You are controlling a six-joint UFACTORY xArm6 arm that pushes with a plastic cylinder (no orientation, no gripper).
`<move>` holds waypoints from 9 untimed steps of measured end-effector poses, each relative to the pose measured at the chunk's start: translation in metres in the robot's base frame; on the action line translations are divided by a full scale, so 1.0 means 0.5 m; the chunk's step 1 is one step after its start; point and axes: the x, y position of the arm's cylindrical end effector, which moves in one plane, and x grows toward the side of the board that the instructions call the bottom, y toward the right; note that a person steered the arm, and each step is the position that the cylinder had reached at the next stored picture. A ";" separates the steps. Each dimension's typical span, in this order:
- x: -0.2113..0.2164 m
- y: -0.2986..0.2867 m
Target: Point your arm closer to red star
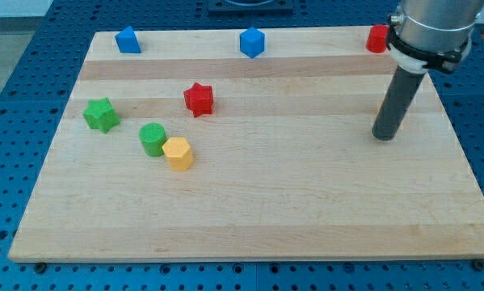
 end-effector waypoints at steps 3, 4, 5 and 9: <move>-0.055 -0.037; -0.074 -0.057; -0.093 -0.080; -0.122 -0.202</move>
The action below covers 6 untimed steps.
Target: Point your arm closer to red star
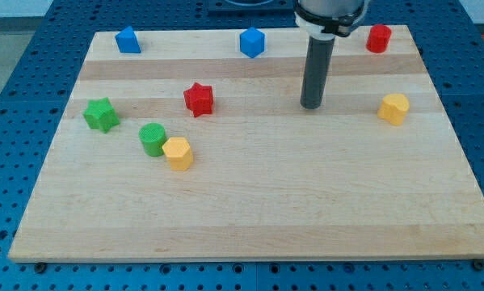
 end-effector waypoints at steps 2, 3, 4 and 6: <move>0.000 -0.042; 0.000 -0.061; 0.000 -0.082; 0.000 -0.140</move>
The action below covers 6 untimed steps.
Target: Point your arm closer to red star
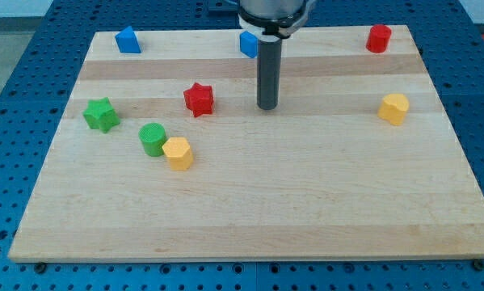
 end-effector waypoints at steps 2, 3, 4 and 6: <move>-0.003 -0.021; -0.003 -0.022; 0.012 -0.048; 0.073 -0.100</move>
